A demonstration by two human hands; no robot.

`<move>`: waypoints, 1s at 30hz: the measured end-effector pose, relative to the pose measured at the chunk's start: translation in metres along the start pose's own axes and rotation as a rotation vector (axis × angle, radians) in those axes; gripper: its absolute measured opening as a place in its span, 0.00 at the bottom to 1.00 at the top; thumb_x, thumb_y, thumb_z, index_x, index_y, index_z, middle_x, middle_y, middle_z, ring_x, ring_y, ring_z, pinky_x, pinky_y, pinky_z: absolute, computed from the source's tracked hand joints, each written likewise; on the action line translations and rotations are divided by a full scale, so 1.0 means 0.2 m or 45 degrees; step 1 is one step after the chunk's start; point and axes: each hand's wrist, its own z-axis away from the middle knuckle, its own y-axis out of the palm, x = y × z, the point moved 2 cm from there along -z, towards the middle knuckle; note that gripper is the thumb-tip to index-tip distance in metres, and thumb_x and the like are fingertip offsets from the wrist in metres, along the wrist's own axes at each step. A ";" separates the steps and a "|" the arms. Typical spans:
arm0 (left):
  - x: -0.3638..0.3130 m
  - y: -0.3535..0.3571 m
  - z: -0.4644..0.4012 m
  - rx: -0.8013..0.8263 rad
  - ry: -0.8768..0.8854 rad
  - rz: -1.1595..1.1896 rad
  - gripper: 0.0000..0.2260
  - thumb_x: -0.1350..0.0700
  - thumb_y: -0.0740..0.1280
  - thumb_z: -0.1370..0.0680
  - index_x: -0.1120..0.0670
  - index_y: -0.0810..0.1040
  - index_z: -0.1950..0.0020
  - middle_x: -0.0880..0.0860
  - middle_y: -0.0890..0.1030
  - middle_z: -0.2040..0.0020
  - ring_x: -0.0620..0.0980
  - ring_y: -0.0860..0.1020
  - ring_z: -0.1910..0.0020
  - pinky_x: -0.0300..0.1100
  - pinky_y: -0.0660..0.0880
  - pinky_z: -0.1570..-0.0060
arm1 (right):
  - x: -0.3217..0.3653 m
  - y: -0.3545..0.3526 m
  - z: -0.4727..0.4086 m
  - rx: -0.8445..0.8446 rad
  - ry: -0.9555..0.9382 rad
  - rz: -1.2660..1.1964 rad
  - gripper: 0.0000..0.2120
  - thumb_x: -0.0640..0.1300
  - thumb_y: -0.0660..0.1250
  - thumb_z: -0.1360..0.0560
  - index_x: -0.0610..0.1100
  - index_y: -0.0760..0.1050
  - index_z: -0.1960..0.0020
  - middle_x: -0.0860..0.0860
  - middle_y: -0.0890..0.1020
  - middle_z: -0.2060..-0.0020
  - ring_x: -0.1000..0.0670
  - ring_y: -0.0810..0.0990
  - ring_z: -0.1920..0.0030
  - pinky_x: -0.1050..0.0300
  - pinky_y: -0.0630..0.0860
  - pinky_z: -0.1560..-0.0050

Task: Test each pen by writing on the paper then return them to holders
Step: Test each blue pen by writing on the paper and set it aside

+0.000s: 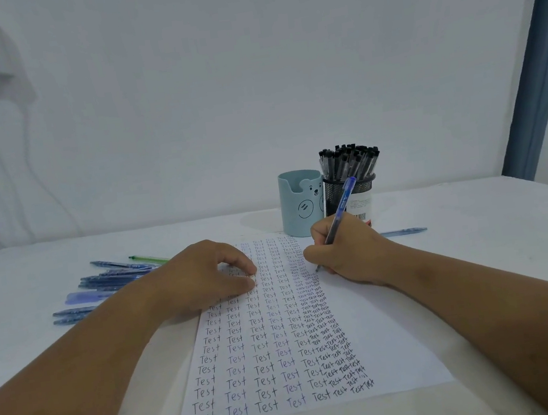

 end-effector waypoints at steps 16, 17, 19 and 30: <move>-0.01 0.00 0.01 0.011 -0.003 -0.010 0.07 0.47 0.75 0.26 0.41 0.84 0.49 0.37 0.78 0.39 0.37 0.73 0.36 0.42 0.65 0.32 | 0.03 -0.07 -0.02 -0.227 0.067 -0.568 0.25 0.52 0.58 0.16 0.43 0.67 0.69 0.46 0.68 0.75 0.48 0.67 0.72 0.55 0.65 0.70; -0.01 0.00 0.01 0.014 0.002 -0.020 0.07 0.47 0.75 0.26 0.40 0.84 0.49 0.36 0.78 0.39 0.37 0.73 0.36 0.42 0.65 0.32 | 0.03 -0.07 -0.03 -0.235 0.044 -0.608 0.21 0.52 0.60 0.16 0.43 0.67 0.64 0.46 0.66 0.74 0.48 0.64 0.73 0.56 0.62 0.71; -0.01 0.00 0.00 0.020 0.018 -0.033 0.07 0.46 0.75 0.26 0.40 0.84 0.49 0.36 0.78 0.39 0.37 0.73 0.36 0.42 0.65 0.32 | 0.04 -0.07 -0.03 -0.217 0.004 -0.671 0.17 0.56 0.64 0.20 0.43 0.67 0.54 0.45 0.64 0.71 0.50 0.59 0.74 0.58 0.58 0.75; -0.02 0.00 0.00 0.014 0.028 -0.097 0.07 0.47 0.75 0.26 0.40 0.84 0.49 0.35 0.78 0.40 0.36 0.72 0.37 0.41 0.65 0.31 | 0.01 -0.08 -0.08 -0.251 -0.305 0.018 0.07 0.42 0.64 0.18 0.51 0.78 0.52 0.53 0.82 0.64 0.61 0.74 0.68 0.70 0.67 0.65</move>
